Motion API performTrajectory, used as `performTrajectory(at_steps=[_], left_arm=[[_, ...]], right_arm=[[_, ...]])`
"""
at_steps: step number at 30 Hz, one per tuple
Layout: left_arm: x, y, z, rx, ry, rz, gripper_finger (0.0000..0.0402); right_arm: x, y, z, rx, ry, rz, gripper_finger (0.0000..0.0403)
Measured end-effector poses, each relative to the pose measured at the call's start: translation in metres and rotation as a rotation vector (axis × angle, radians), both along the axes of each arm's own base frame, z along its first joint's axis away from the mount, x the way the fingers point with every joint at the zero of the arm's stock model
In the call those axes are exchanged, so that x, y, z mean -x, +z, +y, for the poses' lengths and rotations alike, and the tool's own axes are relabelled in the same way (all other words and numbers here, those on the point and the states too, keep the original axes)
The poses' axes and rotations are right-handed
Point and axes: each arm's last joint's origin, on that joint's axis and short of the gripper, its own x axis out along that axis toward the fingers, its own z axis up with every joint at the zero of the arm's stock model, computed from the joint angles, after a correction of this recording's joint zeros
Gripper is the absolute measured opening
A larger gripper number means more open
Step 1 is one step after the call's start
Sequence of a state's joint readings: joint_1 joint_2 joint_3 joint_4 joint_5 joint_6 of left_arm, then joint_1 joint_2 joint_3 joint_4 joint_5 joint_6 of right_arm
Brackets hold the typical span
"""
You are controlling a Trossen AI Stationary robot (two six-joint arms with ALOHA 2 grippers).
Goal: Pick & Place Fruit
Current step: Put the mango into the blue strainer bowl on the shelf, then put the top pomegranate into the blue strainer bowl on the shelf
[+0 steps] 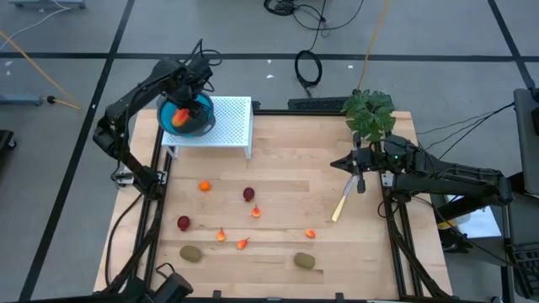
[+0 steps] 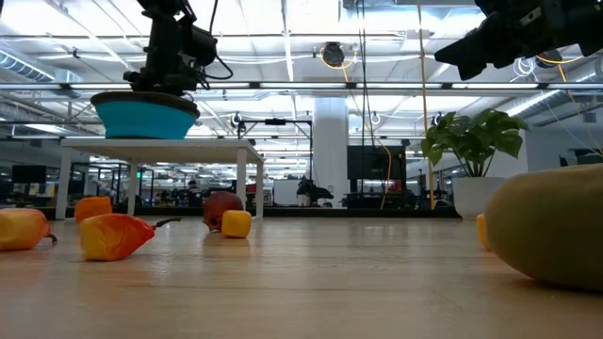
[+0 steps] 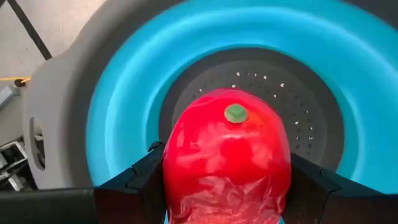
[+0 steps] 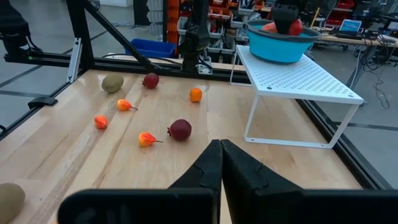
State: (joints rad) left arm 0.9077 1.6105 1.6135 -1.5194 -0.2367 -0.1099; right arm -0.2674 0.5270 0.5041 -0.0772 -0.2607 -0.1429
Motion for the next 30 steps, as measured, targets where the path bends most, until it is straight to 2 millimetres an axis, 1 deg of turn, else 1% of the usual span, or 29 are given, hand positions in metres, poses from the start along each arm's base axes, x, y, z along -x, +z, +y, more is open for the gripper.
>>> performTrajectory(at_steps=[3, 6, 10, 15, 18, 22, 30], left_arm=[[-0.001, -0.002, 0.002, 0.004, -0.001, 0.003, 0.0226], [-0.001, -0.002, 0.002, 0.003, -0.002, 0.003, 0.0236], [-0.001, -0.002, 0.002, 0.003, -0.002, 0.004, 0.0266], [-0.001, -0.002, 0.002, 0.004, -0.006, 0.005, 0.0301], [0.000, -0.002, 0.001, 0.022, -0.065, 0.022, 0.0314], [0.004, 0.001, -0.005, 0.053, -0.071, 0.045, 0.0321], [0.012, 0.018, -0.019, 0.003, -0.047, -0.017, 0.0321]], right_arm=[[0.000, 0.000, 0.000, 0.001, -0.001, -0.002, 0.0000], [0.000, 0.002, 0.000, 0.005, -0.001, -0.016, 0.0000], [-0.001, 0.006, 0.000, 0.016, -0.001, -0.057, 0.0000], [-0.001, 0.006, 0.000, 0.016, -0.001, -0.058, 0.0000], [-0.001, 0.006, 0.000, 0.016, -0.001, -0.058, 0.0000], [-0.001, 0.006, 0.000, 0.016, -0.001, -0.057, 0.0000], [-0.001, 0.006, 0.000, 0.016, -0.001, -0.057, 0.0000]])
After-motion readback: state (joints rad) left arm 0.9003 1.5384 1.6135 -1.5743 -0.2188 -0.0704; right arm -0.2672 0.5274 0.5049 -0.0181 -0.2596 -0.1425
